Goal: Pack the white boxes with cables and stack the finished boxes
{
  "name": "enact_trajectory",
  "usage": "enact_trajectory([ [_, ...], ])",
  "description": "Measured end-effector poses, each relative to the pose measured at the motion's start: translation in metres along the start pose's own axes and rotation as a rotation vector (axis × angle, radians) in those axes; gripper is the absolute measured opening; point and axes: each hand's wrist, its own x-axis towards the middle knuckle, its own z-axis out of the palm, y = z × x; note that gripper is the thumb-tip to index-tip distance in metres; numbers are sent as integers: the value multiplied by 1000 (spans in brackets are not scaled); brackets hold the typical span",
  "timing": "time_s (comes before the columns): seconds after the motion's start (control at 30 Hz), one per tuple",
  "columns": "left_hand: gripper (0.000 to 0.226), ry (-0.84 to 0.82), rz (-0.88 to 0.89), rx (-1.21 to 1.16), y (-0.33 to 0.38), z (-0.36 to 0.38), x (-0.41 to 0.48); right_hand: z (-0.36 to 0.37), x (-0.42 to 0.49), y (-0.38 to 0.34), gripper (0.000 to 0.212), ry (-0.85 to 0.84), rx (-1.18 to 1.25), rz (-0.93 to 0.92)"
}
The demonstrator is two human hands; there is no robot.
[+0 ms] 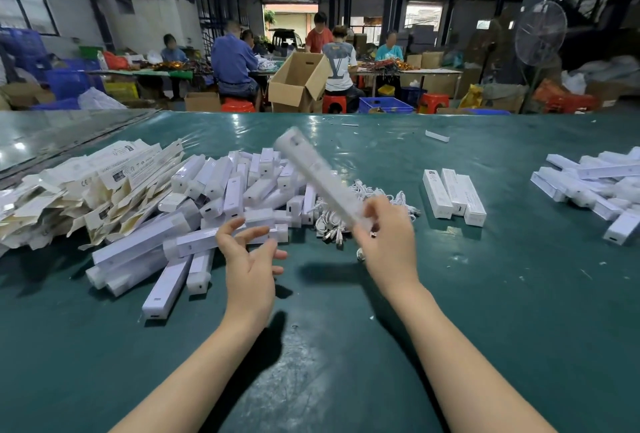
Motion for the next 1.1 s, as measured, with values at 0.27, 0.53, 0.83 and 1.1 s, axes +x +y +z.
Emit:
enact_trajectory([
  [0.27,35,-15,18,-12,0,1,-2,-19,49,55,14,337,-88,529],
  [0.53,34,-47,-8,23,4,1,-5,-33,69,86,22,555,203,916],
  [0.83,22,-102,-28,29,0,1,-4,-18,56,66,46,320,195,702],
  [1.1,16,-91,564,809,14,-22,17,15,15,10,27,372,456,566],
])
